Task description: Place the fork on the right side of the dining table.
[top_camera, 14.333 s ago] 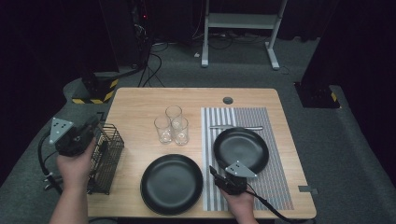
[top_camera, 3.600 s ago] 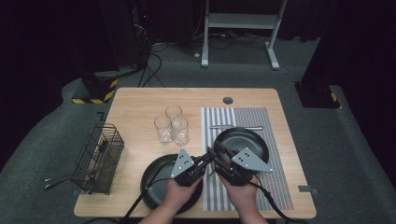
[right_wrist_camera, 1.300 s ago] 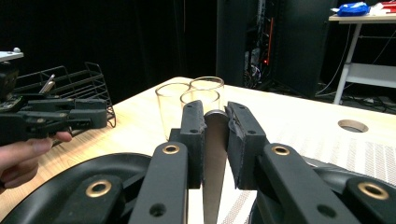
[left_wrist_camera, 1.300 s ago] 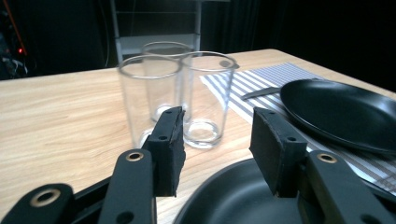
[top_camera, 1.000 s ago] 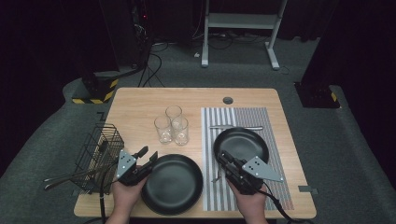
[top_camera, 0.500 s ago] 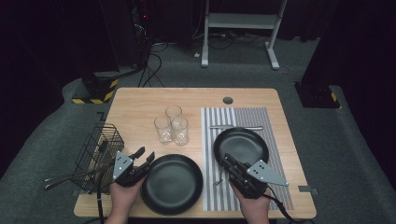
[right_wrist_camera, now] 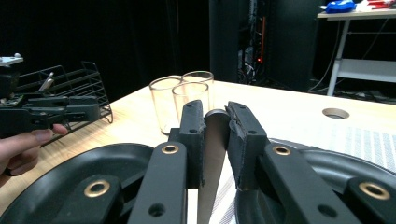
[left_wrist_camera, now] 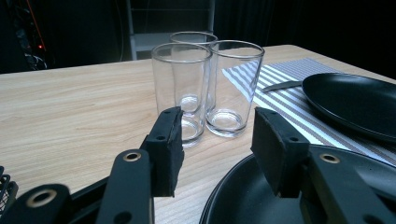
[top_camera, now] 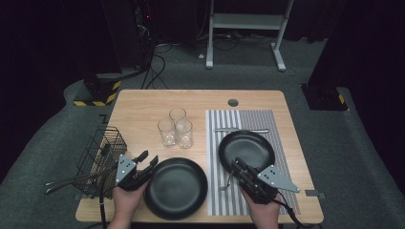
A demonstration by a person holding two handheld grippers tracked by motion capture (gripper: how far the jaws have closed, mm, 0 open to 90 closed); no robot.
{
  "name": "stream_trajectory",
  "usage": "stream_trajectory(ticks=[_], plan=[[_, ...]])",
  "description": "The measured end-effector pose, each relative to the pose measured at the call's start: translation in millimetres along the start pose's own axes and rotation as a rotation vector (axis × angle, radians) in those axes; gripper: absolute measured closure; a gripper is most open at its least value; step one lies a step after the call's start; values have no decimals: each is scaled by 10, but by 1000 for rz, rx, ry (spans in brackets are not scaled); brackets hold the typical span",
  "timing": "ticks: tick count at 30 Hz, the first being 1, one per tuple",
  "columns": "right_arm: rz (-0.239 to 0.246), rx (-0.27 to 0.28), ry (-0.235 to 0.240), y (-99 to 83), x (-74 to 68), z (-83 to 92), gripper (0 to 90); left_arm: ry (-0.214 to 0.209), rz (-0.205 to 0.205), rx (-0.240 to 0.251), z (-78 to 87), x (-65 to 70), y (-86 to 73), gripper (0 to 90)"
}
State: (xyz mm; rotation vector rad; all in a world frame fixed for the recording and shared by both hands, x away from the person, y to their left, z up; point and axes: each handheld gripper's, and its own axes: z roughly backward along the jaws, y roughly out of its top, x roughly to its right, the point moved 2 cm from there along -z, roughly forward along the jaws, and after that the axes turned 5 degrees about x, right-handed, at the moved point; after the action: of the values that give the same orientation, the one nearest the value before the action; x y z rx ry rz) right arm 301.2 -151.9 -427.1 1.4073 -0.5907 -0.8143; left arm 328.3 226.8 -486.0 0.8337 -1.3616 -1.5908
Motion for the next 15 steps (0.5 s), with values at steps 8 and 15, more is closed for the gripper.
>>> stream_trajectory(ticks=[8,15], plan=[[-13,3,-33,-33,89,102,766,0,3,-1,-4,2,-4,530],[-22,3,-51,-53,128,149,766,1,1,8,2,10,1,530]])
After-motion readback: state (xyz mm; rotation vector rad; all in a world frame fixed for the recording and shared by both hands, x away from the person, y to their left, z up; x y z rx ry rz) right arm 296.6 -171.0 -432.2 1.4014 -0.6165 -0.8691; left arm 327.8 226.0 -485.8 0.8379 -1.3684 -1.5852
